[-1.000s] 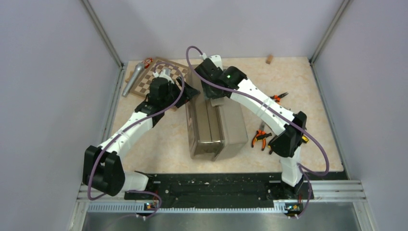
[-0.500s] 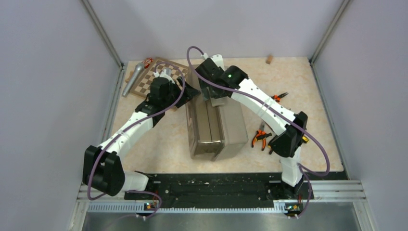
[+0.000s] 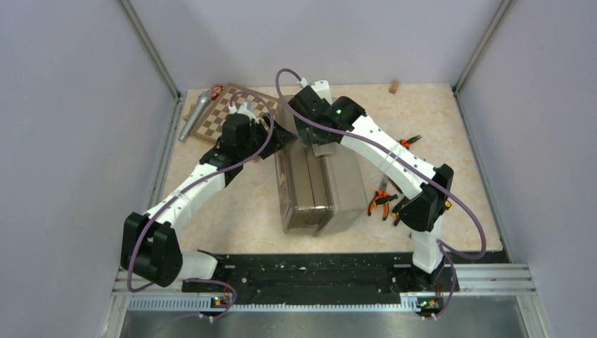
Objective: Pack the tool kit
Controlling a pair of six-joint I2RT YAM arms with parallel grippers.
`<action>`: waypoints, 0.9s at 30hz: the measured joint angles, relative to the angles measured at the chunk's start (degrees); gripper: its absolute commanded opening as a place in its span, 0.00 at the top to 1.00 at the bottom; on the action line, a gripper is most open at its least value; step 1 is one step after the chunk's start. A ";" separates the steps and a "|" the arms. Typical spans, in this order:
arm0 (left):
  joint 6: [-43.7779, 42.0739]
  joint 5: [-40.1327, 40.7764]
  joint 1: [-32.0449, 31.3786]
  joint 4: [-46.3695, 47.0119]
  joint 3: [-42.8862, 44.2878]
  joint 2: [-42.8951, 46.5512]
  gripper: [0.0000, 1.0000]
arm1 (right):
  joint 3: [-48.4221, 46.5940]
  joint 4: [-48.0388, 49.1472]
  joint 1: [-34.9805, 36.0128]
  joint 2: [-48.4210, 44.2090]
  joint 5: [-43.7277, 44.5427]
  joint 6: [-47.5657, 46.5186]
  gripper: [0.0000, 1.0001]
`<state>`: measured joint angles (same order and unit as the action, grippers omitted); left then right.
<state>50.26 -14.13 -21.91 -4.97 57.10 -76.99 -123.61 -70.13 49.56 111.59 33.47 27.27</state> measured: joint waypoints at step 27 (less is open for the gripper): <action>0.52 -3.76 -1.79 -2.69 0.02 -0.04 0.29 | 7.78 -4.63 -7.67 -11.98 3.80 -2.25 0.07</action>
<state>50.78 -17.89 -23.70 -7.66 57.12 -77.03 -115.83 -74.76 41.89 99.61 37.28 25.02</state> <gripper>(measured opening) 0.710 0.928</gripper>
